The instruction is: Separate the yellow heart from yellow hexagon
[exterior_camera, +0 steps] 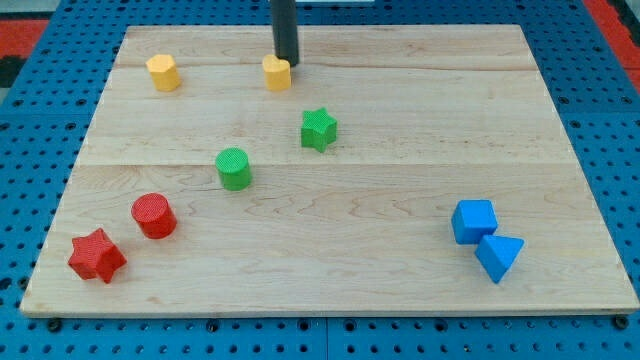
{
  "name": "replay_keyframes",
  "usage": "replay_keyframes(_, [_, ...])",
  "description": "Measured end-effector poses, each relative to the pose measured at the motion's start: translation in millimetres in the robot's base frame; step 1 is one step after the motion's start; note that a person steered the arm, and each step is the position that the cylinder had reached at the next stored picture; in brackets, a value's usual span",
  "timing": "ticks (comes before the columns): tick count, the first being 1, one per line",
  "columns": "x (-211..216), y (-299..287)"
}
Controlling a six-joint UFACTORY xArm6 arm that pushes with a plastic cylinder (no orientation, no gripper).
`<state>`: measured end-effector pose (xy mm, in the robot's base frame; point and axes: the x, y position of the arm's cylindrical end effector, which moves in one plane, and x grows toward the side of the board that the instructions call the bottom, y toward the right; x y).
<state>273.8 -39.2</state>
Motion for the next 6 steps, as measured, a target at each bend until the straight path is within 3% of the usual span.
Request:
replay_keyframes(1, [-53, -79])
replay_keyframes(2, [-15, -106])
replay_keyframes(4, [35, 7])
replay_keyframes(6, [4, 29])
